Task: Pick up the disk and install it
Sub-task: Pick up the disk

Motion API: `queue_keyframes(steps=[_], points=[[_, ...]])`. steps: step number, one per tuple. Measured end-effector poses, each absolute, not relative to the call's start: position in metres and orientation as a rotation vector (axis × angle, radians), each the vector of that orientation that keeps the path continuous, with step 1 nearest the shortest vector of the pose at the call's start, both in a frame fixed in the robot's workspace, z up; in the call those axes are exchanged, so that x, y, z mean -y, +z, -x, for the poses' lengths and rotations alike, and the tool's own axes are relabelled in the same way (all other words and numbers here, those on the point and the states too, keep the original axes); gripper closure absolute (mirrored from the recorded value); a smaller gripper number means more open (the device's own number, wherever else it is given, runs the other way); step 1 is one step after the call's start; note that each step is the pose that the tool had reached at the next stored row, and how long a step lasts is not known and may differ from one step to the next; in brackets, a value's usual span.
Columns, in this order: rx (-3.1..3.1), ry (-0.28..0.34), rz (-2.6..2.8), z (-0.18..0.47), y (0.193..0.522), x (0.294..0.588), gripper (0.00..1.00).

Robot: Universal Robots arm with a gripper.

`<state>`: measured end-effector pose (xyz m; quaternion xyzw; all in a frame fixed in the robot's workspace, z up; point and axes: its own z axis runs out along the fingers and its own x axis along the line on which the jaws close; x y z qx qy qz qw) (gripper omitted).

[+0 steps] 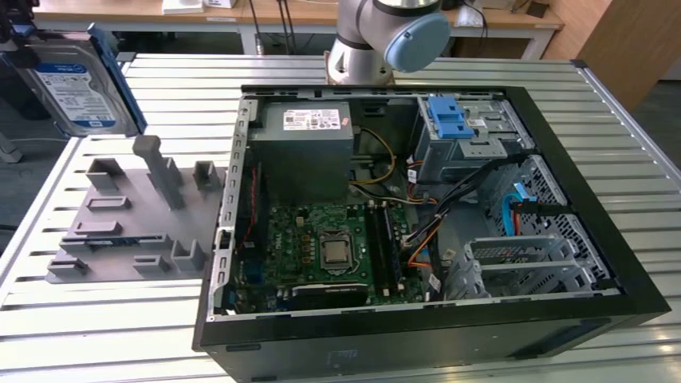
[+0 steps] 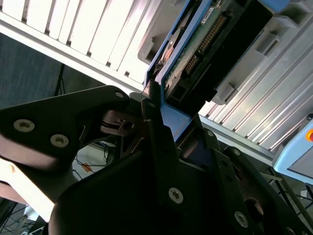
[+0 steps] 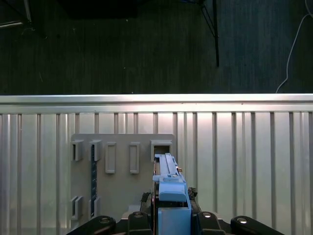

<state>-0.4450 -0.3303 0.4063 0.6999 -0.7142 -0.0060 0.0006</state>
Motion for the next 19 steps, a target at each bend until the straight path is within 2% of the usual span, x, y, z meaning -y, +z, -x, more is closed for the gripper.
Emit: queue_keyframes(steps=[19], points=[[2.243, -0.017, -2.199, 0.445, 0.419, 0.33, 0.64]])
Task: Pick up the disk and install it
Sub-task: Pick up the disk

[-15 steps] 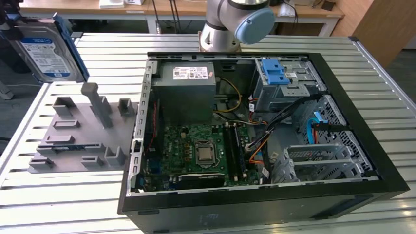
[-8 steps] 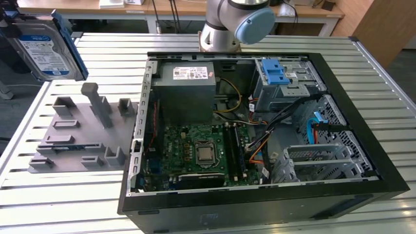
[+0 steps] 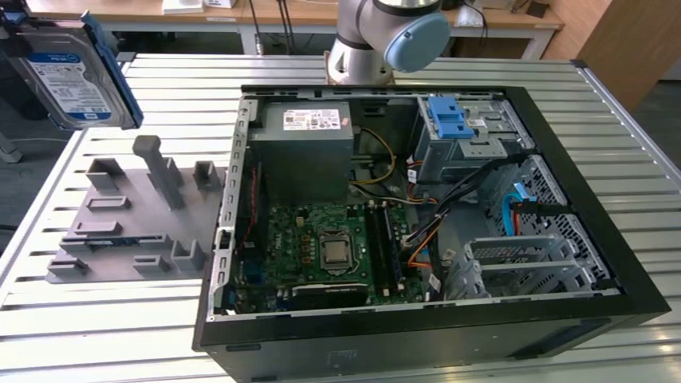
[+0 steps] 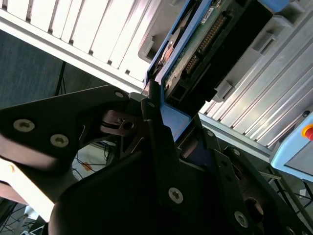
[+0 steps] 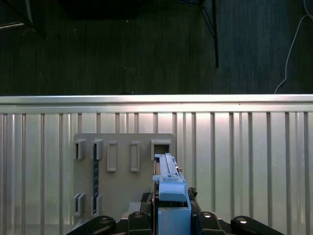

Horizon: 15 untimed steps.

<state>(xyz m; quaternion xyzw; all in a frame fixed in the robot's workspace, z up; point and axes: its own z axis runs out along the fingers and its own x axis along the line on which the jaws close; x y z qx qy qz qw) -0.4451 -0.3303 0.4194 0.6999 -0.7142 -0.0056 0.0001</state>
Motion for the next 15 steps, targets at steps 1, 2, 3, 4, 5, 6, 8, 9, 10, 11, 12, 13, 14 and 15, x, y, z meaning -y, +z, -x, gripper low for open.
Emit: queue_keyframes(steps=[1, 2, 3, 4, 5, 6, 8, 9, 10, 11, 12, 13, 14, 15], points=[[2.243, -0.017, -2.199, 0.445, 0.42, 0.33, 0.64], [2.244, -0.017, -2.199, 0.445, 0.421, 0.33, 0.64], [2.244, -0.017, -2.199, 0.445, 0.422, 0.33, 0.64], [2.244, -0.017, -2.199, 0.445, 0.423, 0.33, 0.64], [2.244, -0.017, -2.199, 0.445, 0.423, 0.33, 0.64], [2.244, -0.017, -2.199, 0.445, 0.424, 0.33, 0.64], [2.244, -0.017, -2.199, 0.445, 0.425, 0.33, 0.64], [2.244, -0.016, -2.199, 0.445, 0.426, 0.33, 0.64], [2.244, -0.016, -2.199, 0.445, 0.427, 0.33, 0.64], [2.244, -0.016, -2.199, 0.445, 0.428, 0.33, 0.64], [2.244, -0.016, -2.199, 0.445, 0.428, 0.33, 0.64], [2.244, -0.016, -2.199, 0.445, 0.429, 0.33, 0.64], [2.244, -0.016, -2.2, 0.445, 0.43, 0.33, 0.64], [2.244, -0.016, -2.2, 0.445, 0.431, 0.33, 0.64]])
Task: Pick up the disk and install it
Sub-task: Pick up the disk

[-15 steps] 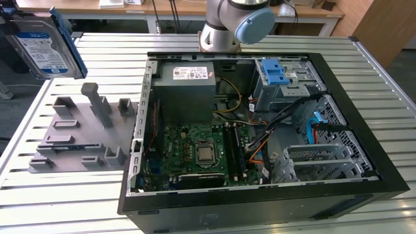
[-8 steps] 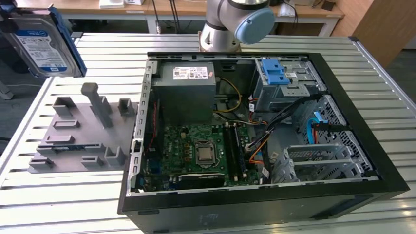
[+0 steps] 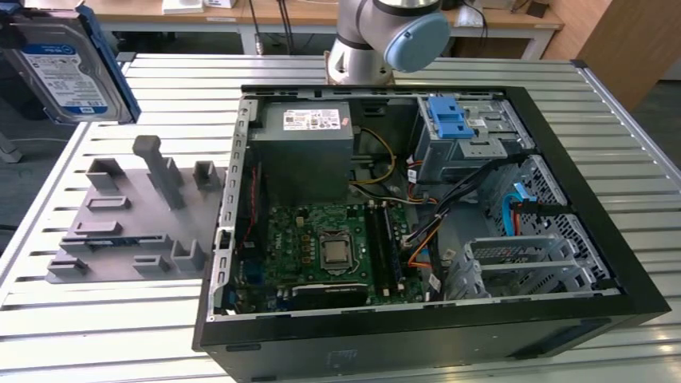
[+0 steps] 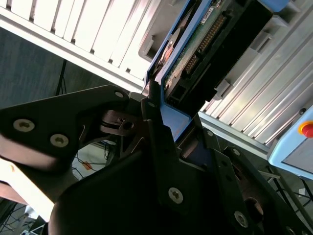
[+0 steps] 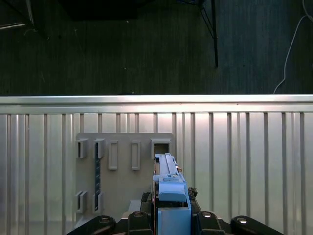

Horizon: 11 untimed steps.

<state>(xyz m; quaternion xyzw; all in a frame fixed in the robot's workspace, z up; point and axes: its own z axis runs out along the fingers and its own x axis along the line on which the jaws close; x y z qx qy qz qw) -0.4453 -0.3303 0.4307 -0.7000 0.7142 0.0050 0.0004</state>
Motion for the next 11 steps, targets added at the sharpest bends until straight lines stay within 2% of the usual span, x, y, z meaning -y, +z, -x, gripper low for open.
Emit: queue_keyframes(steps=[11], points=[[-2.242, 0.014, 2.198, 0.4454, 0.4396, 0.3303, 0.64]])
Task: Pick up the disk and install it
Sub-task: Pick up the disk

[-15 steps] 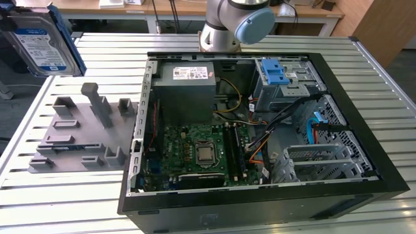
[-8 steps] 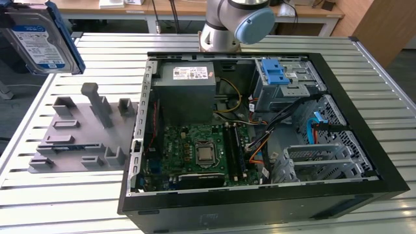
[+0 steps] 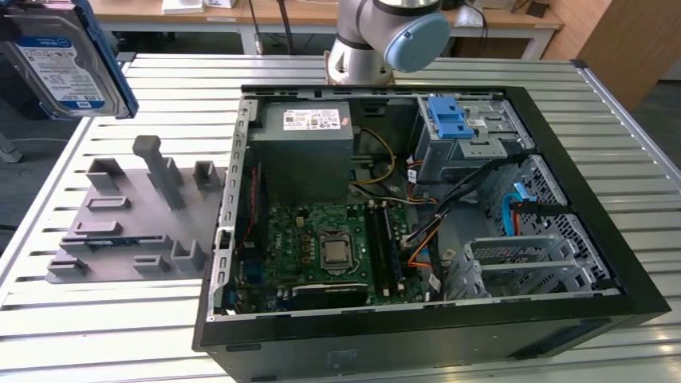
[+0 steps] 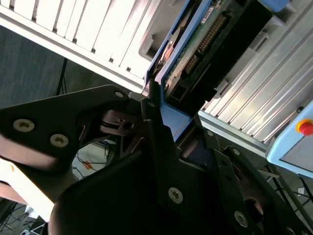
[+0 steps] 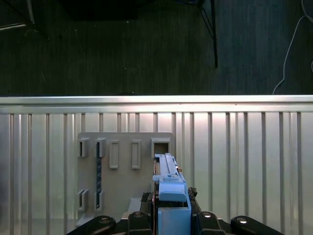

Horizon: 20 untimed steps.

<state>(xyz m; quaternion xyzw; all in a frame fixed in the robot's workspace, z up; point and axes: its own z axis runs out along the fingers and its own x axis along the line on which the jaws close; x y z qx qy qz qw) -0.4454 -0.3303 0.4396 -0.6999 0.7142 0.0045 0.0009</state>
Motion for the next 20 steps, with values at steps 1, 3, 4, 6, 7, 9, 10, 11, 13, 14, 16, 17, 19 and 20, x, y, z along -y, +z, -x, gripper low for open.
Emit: queue_keyframes(steps=[1, 3, 4, 6, 7, 9, 10, 11, 13, 14, 16, 17, 19, 20], points=[[-2.242, 0.014, 2.198, 0.445, 0.44, 0.33, 0.64], [-2.242, 0.014, 2.198, 0.445, 0.442, 0.33, 0.64], [-2.242, 0.014, 2.197, 0.445, 0.443, 0.33, 0.64], [-2.242, 0.013, 2.197, 0.445, 0.444, 0.33, 0.64], [-2.242, 0.013, 2.197, 0.445, 0.445, 0.33, 0.64], [-2.242, 0.013, 2.197, 0.445, 0.447, 0.33, 0.64], [-2.242, 0.012, 2.197, 0.446, 0.447, 0.33, 0.64], [-2.241, 0.012, 2.197, 0.446, 0.448, 0.33, 0.64], [-2.241, 0.012, 2.196, 0.446, 0.45, 0.33, 0.64], [-2.241, 0.011, 2.196, 0.446, 0.45, 0.33, 0.64], [-2.241, 0.011, 2.196, 0.446, 0.452, 0.33, 0.64], [-2.241, 0.011, 2.196, 0.446, 0.453, 0.33, 0.64], [-2.241, 0.01, 2.196, 0.446, 0.454, 0.33, 0.64], [-2.24, 0.01, 2.196, 0.446, 0.455, 0.33, 0.64]])
